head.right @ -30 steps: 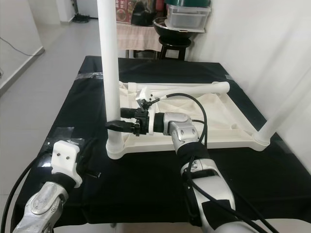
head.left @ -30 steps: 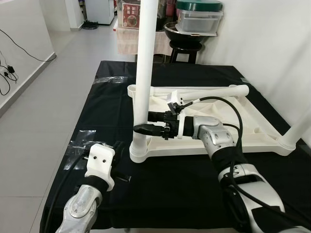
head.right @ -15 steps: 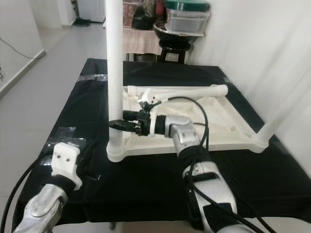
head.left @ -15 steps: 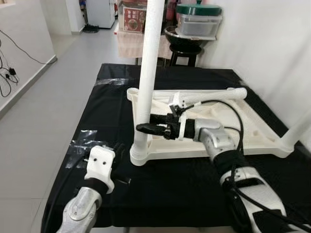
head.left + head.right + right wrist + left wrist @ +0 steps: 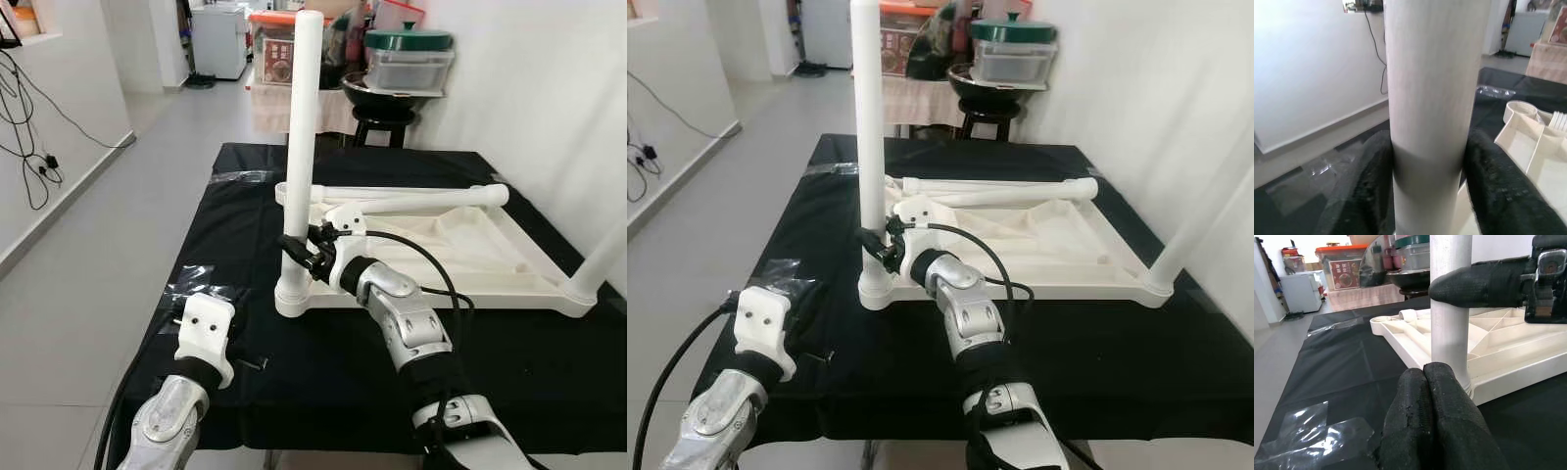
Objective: Building children table
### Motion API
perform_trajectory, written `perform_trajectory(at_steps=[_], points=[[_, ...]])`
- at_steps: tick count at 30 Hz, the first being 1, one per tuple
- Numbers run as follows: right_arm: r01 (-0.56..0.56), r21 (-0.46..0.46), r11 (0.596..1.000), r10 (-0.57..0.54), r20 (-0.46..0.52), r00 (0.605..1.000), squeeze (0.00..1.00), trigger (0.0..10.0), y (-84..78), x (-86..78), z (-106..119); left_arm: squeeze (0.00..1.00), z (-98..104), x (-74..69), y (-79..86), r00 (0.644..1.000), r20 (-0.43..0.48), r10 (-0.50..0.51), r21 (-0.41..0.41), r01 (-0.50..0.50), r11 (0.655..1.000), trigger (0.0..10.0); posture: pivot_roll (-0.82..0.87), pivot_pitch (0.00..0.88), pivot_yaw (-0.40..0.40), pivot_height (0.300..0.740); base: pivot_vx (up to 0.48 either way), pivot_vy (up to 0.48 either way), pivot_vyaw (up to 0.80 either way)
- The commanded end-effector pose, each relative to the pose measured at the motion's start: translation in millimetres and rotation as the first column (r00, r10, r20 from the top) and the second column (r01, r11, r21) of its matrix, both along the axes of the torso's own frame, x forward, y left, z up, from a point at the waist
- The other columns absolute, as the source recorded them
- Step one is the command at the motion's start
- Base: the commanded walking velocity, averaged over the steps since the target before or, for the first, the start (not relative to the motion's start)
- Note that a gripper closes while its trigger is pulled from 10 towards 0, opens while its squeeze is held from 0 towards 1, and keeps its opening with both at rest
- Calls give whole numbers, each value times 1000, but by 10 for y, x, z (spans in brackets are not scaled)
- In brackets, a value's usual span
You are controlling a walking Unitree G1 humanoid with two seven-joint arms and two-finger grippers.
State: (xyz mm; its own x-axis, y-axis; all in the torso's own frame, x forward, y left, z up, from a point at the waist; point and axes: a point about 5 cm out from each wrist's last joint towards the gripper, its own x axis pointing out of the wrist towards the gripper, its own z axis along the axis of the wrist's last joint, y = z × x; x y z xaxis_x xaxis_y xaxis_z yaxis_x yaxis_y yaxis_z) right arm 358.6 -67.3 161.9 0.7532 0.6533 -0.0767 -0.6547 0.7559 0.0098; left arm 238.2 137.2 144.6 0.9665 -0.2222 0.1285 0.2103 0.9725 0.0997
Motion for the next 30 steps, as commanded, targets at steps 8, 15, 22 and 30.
perform_trajectory(at_steps=[8,15,22,30], points=[[-360,76,930,355,70,932,1000,10000,13,-11,236,0,-32,10,-9,1000,-10,1,-4,-1,1000,10000,57,0,-99,740,0,0,0],[-605,13,796,604,57,795,0,10000,-15,28,376,0,-43,-4,-15,1000,-12,0,-2,0,1000,10000,84,0,-100,740,0,0,0],[-706,2,708,706,-40,707,0,0,-57,52,358,0,-52,-26,-15,1000,-16,1,2,-1,1000,10000,106,0,-112,740,0,0,0],[-649,36,760,650,-10,760,0,0,-187,108,332,0,-54,-39,-20,1000,-18,-1,3,1,1000,10000,100,0,-101,740,0,0,0]])
